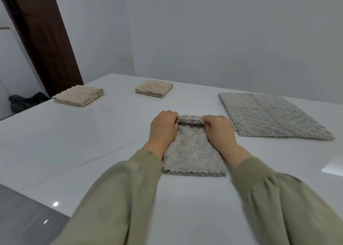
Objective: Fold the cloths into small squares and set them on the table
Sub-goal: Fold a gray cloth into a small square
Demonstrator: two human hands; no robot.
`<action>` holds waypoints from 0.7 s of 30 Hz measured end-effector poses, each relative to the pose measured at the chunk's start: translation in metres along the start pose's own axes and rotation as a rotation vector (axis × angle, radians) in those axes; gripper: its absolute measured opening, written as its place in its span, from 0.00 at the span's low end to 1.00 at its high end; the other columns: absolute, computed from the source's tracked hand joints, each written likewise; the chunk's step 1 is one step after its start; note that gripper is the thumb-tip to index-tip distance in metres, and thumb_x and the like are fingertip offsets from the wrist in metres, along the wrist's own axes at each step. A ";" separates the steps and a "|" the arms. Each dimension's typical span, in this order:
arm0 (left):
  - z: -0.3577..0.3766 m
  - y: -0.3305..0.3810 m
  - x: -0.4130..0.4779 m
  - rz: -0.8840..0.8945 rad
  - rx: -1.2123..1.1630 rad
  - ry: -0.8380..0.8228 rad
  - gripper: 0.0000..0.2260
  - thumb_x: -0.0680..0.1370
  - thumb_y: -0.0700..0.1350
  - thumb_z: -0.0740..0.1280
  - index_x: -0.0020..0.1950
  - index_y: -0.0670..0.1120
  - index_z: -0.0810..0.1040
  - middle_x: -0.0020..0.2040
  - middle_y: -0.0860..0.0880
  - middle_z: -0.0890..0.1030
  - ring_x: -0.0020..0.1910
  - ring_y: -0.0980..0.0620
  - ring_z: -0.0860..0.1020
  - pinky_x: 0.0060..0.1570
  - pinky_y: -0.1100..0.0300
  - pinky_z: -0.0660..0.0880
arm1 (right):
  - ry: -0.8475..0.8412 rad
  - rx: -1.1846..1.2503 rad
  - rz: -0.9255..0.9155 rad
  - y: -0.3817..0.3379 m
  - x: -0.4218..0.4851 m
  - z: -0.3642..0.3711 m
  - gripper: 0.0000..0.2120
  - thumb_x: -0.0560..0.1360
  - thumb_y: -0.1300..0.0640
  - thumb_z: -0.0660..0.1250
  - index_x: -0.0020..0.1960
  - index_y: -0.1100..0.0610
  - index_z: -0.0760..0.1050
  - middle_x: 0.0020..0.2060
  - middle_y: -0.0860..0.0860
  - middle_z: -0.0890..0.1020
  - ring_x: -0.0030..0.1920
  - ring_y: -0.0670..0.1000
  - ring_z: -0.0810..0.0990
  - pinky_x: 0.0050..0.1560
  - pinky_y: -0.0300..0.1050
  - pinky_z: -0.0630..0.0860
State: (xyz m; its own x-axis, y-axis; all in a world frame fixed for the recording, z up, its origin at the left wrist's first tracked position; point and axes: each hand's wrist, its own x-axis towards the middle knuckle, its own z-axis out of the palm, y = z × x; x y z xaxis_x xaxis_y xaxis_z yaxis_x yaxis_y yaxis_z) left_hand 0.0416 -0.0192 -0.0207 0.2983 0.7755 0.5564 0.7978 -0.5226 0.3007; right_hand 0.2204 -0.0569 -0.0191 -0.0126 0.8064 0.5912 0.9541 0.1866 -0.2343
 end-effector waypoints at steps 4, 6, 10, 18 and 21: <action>-0.009 0.002 -0.005 0.105 -0.117 0.222 0.04 0.69 0.37 0.67 0.43 0.41 0.80 0.41 0.46 0.81 0.42 0.45 0.78 0.40 0.56 0.74 | 0.366 0.064 -0.044 -0.003 -0.010 -0.016 0.08 0.70 0.69 0.65 0.44 0.63 0.82 0.40 0.56 0.85 0.42 0.56 0.82 0.51 0.49 0.73; -0.017 0.003 -0.013 0.164 -0.179 0.220 0.05 0.68 0.36 0.68 0.43 0.41 0.80 0.41 0.47 0.81 0.43 0.47 0.78 0.42 0.57 0.73 | 0.404 0.093 -0.060 -0.003 -0.017 -0.023 0.08 0.69 0.68 0.65 0.45 0.63 0.82 0.40 0.56 0.85 0.44 0.56 0.81 0.53 0.48 0.73; -0.036 0.004 -0.031 0.195 -0.302 0.087 0.07 0.67 0.34 0.67 0.43 0.42 0.79 0.46 0.48 0.82 0.47 0.49 0.78 0.47 0.57 0.75 | 0.341 0.138 -0.102 -0.004 -0.034 -0.033 0.09 0.71 0.65 0.62 0.45 0.63 0.81 0.41 0.56 0.84 0.45 0.57 0.81 0.53 0.49 0.74; -0.054 0.004 -0.053 0.270 -0.123 -0.344 0.03 0.71 0.41 0.67 0.40 0.45 0.73 0.40 0.52 0.73 0.43 0.53 0.68 0.43 0.60 0.68 | 0.063 0.057 -0.170 -0.022 -0.078 -0.049 0.09 0.69 0.57 0.59 0.38 0.59 0.76 0.34 0.51 0.78 0.36 0.55 0.76 0.35 0.46 0.72; -0.048 0.006 -0.056 0.334 0.009 -0.356 0.06 0.73 0.46 0.65 0.40 0.48 0.69 0.41 0.53 0.70 0.43 0.54 0.66 0.41 0.60 0.68 | -0.092 -0.040 -0.190 -0.021 -0.087 -0.046 0.03 0.70 0.59 0.65 0.39 0.58 0.75 0.37 0.51 0.78 0.38 0.56 0.78 0.31 0.46 0.73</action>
State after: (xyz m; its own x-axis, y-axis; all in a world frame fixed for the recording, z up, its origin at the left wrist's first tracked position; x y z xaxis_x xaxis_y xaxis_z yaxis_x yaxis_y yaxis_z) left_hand 0.0042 -0.0826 -0.0133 0.6984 0.6395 0.3214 0.6316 -0.7619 0.1435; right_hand 0.2150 -0.1570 -0.0305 -0.2185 0.8072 0.5484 0.9431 0.3189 -0.0937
